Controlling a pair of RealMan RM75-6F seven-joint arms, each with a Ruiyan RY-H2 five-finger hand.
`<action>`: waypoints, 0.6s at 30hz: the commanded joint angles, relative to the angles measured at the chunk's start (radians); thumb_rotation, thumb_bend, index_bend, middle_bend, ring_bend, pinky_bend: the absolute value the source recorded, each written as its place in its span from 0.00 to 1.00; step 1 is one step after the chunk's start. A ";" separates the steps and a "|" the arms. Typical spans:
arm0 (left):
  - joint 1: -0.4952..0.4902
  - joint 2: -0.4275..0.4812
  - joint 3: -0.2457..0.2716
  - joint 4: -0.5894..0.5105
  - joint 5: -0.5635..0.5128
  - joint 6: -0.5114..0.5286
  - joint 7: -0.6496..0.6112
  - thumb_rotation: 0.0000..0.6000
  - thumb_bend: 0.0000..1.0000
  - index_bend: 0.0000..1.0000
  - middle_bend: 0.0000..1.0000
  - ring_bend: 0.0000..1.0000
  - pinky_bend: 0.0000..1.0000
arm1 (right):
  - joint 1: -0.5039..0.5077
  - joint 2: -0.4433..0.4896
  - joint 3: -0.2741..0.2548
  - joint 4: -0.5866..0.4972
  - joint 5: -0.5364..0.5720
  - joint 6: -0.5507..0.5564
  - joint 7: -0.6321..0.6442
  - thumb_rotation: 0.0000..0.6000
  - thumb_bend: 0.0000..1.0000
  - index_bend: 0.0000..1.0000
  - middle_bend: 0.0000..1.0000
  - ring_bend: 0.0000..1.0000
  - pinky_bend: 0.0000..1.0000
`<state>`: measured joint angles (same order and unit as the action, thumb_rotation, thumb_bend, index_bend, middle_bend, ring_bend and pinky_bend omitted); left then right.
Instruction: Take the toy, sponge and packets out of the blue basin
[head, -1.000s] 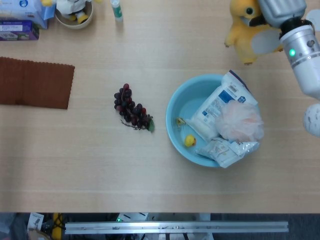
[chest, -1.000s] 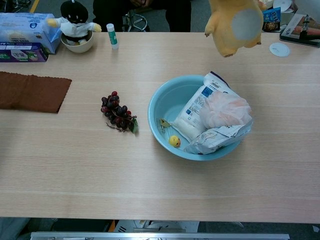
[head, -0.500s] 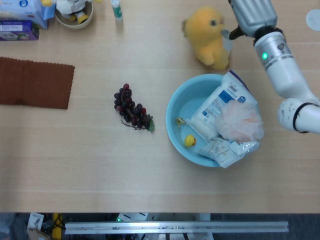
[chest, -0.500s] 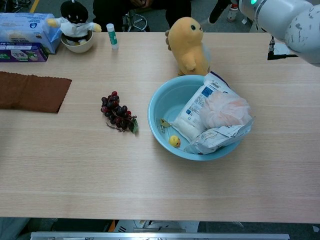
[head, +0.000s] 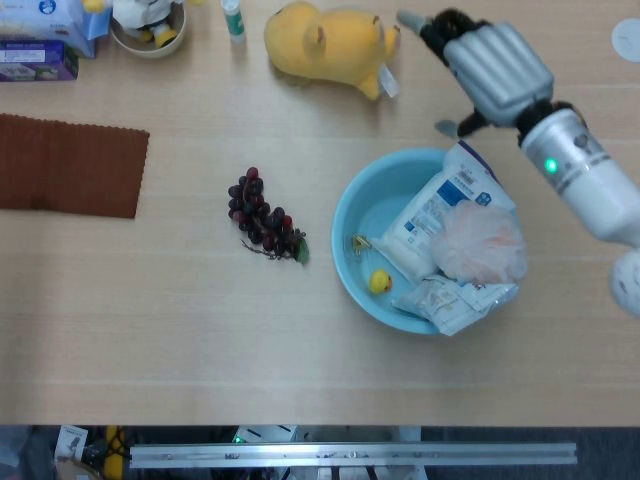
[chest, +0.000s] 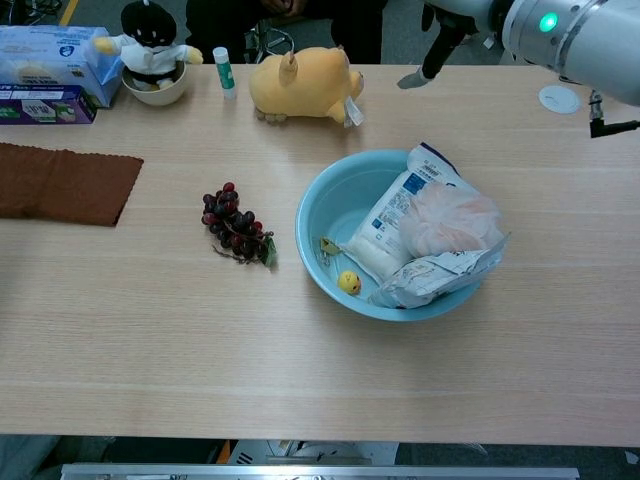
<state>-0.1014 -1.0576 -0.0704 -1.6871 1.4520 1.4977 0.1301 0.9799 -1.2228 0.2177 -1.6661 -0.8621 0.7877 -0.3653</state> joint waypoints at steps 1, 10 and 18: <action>-0.008 -0.004 0.000 -0.001 0.003 -0.012 0.006 1.00 0.33 0.25 0.23 0.22 0.25 | -0.080 0.093 -0.064 -0.115 -0.144 -0.001 0.062 1.00 0.11 0.03 0.24 0.15 0.36; -0.023 -0.014 0.000 -0.006 0.000 -0.035 0.018 1.00 0.33 0.25 0.23 0.22 0.25 | -0.195 0.204 -0.178 -0.202 -0.356 0.036 0.101 1.00 0.01 0.04 0.24 0.16 0.36; -0.026 -0.023 0.000 -0.007 -0.002 -0.038 0.023 1.00 0.33 0.25 0.23 0.22 0.25 | -0.227 0.238 -0.245 -0.208 -0.487 0.008 0.092 1.00 0.00 0.04 0.18 0.16 0.37</action>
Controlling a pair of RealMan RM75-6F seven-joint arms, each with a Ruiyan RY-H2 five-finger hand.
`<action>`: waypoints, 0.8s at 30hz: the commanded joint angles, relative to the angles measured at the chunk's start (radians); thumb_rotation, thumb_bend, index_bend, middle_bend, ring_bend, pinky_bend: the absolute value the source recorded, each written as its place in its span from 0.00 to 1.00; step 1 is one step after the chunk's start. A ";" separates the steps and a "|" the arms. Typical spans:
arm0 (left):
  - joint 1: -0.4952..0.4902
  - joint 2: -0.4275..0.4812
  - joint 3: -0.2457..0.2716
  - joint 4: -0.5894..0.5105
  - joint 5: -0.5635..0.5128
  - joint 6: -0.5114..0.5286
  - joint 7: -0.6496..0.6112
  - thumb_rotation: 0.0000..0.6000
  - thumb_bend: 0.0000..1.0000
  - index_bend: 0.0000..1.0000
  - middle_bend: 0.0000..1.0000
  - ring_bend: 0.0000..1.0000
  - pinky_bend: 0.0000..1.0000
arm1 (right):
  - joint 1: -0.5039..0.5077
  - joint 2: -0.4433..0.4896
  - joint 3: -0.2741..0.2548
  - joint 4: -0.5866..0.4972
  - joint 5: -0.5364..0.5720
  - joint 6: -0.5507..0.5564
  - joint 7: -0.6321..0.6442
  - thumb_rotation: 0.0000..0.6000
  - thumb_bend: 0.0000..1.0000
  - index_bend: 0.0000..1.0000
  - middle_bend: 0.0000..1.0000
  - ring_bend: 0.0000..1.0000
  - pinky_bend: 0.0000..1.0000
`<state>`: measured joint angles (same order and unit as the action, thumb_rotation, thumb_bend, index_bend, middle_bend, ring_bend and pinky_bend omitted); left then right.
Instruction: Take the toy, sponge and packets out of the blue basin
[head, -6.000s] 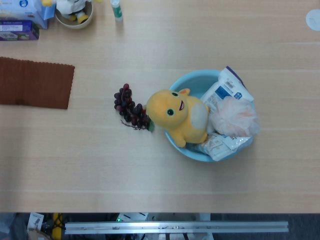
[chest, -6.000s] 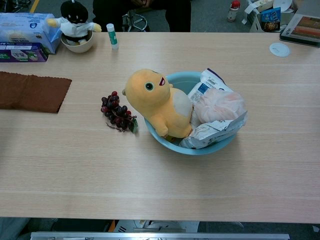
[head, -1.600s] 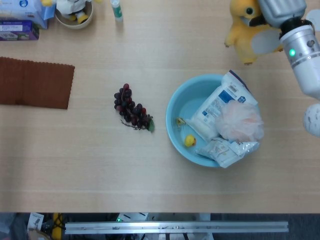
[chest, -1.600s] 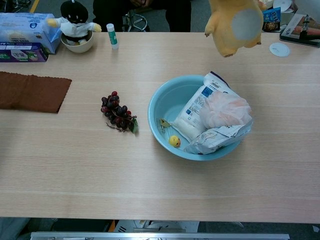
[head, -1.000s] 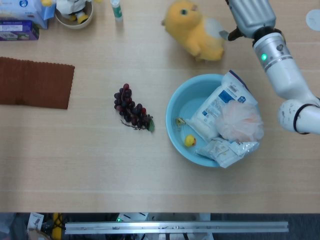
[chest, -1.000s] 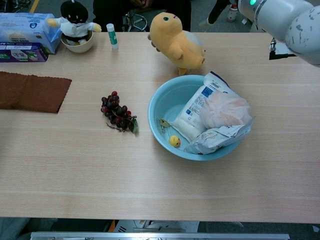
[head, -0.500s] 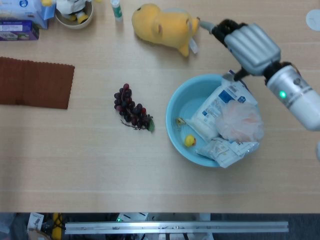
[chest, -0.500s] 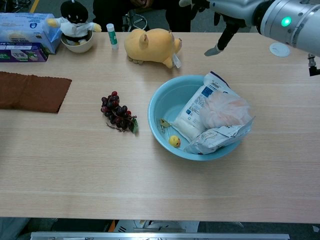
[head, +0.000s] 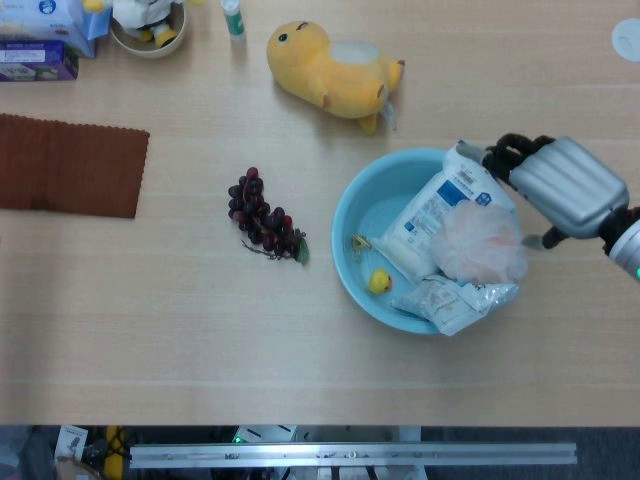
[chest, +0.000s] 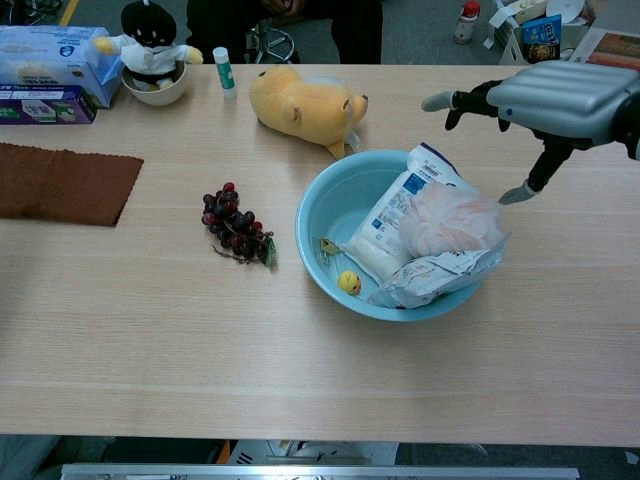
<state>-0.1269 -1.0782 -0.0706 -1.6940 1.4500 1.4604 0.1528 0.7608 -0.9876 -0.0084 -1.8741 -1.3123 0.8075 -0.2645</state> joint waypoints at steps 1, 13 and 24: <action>0.000 -0.003 0.001 -0.001 0.001 0.000 0.000 1.00 0.33 0.25 0.22 0.22 0.25 | -0.006 -0.001 -0.022 0.001 -0.045 -0.018 -0.014 1.00 0.00 0.04 0.17 0.15 0.37; 0.019 0.005 0.011 0.000 -0.007 0.014 -0.010 1.00 0.33 0.25 0.22 0.22 0.25 | 0.046 -0.083 -0.031 0.031 -0.035 -0.125 -0.127 1.00 0.00 0.02 0.16 0.14 0.35; 0.028 0.005 0.012 0.008 -0.007 0.023 -0.026 1.00 0.33 0.25 0.21 0.22 0.25 | 0.084 -0.202 -0.024 0.083 0.064 -0.115 -0.314 1.00 0.15 0.26 0.31 0.24 0.46</action>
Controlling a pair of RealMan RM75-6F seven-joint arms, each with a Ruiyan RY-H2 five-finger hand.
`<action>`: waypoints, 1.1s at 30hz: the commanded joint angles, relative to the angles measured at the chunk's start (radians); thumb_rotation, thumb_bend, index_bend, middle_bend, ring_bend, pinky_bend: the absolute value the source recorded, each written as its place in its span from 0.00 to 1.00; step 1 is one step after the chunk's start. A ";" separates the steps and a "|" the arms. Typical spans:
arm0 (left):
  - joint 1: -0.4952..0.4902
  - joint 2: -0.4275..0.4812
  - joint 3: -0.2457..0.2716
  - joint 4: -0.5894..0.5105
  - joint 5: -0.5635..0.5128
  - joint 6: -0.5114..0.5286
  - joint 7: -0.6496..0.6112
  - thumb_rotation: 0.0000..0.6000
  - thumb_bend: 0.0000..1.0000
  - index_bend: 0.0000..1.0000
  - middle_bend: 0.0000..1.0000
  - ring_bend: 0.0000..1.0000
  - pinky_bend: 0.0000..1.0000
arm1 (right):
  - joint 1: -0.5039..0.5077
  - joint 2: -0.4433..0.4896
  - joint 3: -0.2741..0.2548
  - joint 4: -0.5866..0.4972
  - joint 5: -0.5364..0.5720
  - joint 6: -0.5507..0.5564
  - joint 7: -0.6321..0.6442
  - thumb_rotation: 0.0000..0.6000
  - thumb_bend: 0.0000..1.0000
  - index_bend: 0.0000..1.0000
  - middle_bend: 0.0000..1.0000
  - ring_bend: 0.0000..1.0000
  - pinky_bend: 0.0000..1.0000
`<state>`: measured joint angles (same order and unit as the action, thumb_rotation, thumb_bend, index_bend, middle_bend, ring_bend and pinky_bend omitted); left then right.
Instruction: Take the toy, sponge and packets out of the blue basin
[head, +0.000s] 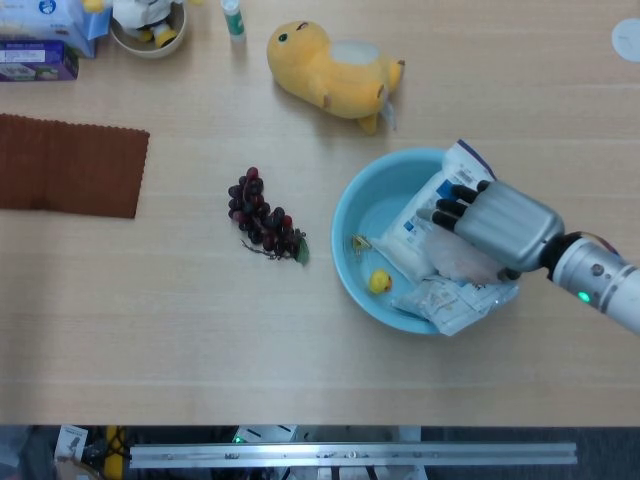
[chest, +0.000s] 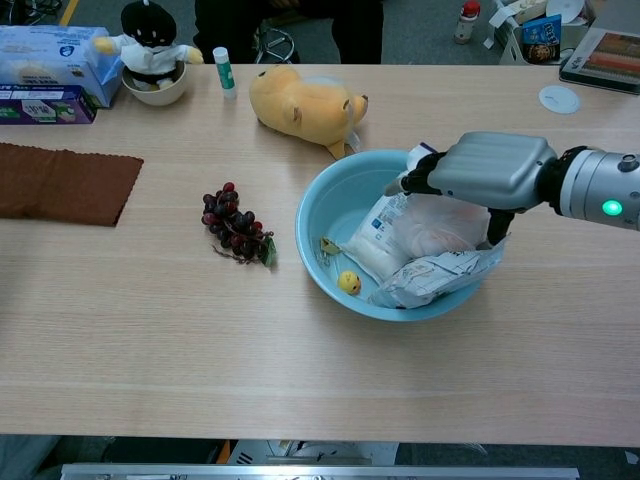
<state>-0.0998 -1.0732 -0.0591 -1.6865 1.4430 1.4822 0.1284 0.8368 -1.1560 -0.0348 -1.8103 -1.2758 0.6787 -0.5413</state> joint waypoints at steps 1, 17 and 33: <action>0.001 0.000 0.000 0.001 0.001 0.002 -0.003 1.00 0.33 0.25 0.21 0.22 0.25 | 0.009 -0.045 0.003 0.026 0.037 0.019 -0.047 1.00 0.19 0.31 0.34 0.27 0.49; 0.004 0.009 -0.005 0.005 -0.007 0.001 -0.012 1.00 0.33 0.25 0.21 0.22 0.25 | -0.049 -0.030 0.086 0.033 0.001 0.193 0.129 1.00 0.39 0.67 0.57 0.57 0.80; -0.012 0.008 -0.008 -0.010 0.007 -0.011 0.011 1.00 0.33 0.25 0.21 0.22 0.25 | -0.037 0.014 0.229 0.251 0.201 0.238 0.168 1.00 0.39 0.67 0.57 0.56 0.79</action>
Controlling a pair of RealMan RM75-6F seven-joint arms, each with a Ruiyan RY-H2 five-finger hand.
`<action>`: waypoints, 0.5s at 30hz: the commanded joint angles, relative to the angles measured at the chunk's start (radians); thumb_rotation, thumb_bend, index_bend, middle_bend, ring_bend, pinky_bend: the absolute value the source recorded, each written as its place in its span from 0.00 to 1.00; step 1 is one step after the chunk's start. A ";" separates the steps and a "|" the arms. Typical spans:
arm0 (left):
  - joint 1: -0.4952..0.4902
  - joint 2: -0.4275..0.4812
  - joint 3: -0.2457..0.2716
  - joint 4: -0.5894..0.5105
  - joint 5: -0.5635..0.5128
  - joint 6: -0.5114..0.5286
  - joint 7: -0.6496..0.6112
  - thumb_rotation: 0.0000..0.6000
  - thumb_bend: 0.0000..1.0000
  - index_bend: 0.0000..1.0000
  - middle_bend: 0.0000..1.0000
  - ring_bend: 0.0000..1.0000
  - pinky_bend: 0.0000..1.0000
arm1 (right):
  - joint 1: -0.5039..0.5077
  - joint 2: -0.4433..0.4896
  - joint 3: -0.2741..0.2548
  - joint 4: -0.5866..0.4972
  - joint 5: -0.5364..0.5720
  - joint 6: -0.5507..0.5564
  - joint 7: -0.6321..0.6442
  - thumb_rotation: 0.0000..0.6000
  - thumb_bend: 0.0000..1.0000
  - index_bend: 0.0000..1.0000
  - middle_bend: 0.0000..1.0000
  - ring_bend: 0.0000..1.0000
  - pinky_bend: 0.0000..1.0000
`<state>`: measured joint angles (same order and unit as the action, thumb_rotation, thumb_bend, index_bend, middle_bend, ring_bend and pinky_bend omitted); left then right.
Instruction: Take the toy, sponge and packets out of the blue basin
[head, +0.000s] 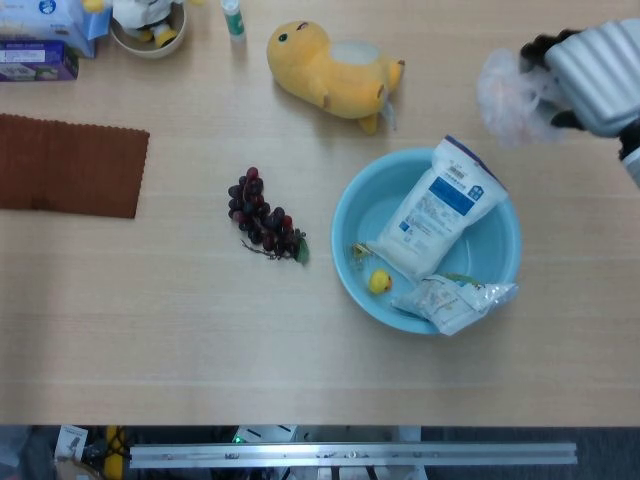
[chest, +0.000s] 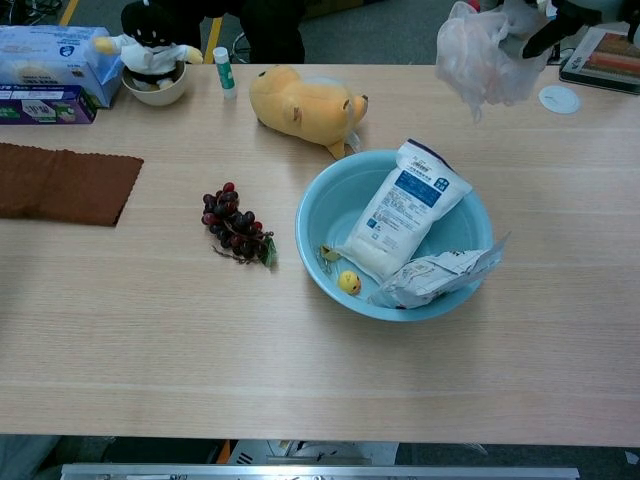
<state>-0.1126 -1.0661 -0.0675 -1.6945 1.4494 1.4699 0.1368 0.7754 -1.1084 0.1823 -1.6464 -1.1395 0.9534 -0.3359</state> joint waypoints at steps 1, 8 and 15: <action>0.001 0.002 0.001 -0.004 0.001 0.002 0.004 1.00 0.33 0.25 0.21 0.22 0.25 | 0.033 -0.048 0.012 0.116 0.084 -0.049 -0.051 1.00 0.38 0.67 0.57 0.55 0.78; 0.007 0.009 0.003 -0.019 0.006 0.014 0.013 1.00 0.33 0.25 0.21 0.22 0.25 | 0.102 -0.152 0.009 0.275 0.265 -0.165 -0.138 1.00 0.32 0.34 0.38 0.35 0.59; 0.018 0.018 0.007 -0.027 0.004 0.026 0.017 1.00 0.33 0.25 0.21 0.22 0.25 | 0.101 -0.148 -0.003 0.214 0.267 -0.130 -0.154 1.00 0.03 0.00 0.09 0.05 0.22</action>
<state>-0.0944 -1.0480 -0.0608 -1.7214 1.4537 1.4958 0.1536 0.8836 -1.2652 0.1819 -1.3967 -0.8499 0.8029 -0.5083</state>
